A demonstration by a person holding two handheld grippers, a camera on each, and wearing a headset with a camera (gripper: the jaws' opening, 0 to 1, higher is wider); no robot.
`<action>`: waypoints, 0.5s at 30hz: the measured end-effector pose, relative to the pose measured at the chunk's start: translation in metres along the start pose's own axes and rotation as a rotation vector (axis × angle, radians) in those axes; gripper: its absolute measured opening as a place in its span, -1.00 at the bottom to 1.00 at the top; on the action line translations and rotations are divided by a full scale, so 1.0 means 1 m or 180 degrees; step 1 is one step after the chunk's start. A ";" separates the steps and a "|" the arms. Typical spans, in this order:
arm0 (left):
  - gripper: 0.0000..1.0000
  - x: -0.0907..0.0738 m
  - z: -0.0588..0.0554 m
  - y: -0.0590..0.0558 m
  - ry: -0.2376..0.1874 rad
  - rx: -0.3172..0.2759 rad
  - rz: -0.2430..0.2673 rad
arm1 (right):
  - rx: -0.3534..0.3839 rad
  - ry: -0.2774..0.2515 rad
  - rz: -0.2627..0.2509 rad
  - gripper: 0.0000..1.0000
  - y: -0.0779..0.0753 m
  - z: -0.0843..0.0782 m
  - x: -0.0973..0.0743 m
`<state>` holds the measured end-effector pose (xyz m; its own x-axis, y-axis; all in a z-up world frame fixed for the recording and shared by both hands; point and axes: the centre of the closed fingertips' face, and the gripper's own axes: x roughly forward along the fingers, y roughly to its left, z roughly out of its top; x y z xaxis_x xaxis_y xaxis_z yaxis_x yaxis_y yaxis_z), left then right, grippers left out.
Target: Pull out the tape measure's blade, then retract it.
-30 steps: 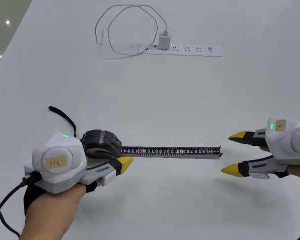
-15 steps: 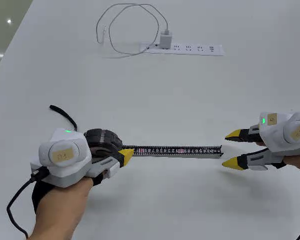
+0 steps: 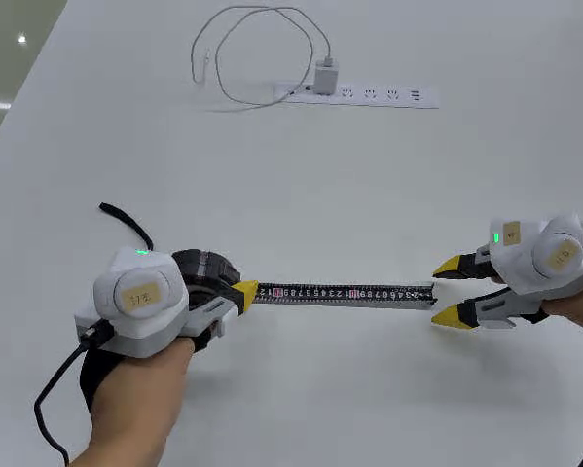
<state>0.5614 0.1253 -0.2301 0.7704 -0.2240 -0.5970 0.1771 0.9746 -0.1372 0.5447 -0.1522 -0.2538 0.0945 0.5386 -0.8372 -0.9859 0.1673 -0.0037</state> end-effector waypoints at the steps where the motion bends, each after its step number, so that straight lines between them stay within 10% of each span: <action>1: 0.40 0.001 0.000 0.000 0.0001 -0.0006 0.0001 | -0.0014 0.0012 0.0012 -0.35 0.000 0.000 0.001; 15: 0.25 0.003 -0.003 0.008 0.0019 -0.0095 0.0101 | -0.0139 0.0092 0.0092 -0.46 -0.008 0.000 0.005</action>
<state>0.5632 0.1322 -0.2351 0.7716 -0.1931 -0.6061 0.1342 0.9808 -0.1416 0.5534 -0.1504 -0.2582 0.0625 0.5185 -0.8528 -0.9933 0.1155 -0.0026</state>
